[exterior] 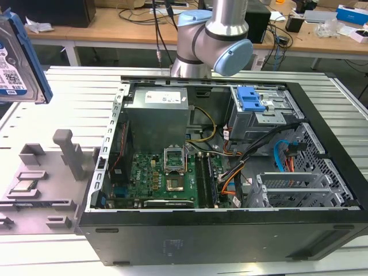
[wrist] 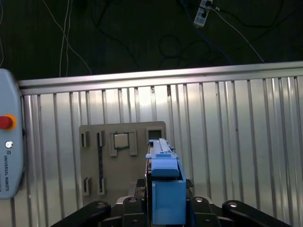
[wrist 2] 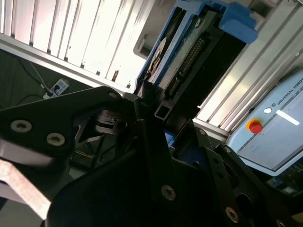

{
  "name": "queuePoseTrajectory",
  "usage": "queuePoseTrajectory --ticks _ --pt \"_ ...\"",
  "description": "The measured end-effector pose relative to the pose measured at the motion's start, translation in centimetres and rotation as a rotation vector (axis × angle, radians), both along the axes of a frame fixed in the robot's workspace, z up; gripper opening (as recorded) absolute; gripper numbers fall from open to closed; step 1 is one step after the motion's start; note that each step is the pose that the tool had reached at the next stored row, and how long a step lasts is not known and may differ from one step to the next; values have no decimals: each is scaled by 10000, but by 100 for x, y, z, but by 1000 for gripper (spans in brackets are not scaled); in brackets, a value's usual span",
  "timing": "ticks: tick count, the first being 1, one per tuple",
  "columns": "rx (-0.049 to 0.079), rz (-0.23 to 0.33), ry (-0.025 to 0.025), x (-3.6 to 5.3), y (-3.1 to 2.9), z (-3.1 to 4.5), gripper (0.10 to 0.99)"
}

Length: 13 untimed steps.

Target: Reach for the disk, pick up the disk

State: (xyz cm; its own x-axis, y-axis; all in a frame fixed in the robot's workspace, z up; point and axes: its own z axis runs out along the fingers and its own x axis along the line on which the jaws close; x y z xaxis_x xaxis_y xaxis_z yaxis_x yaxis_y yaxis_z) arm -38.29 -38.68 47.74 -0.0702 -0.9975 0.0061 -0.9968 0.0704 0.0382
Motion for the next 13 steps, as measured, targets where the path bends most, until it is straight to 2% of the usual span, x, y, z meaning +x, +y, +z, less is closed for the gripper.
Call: queuePoseTrajectory --ticks 13 --pt "0 0 1 3 0 234 369"
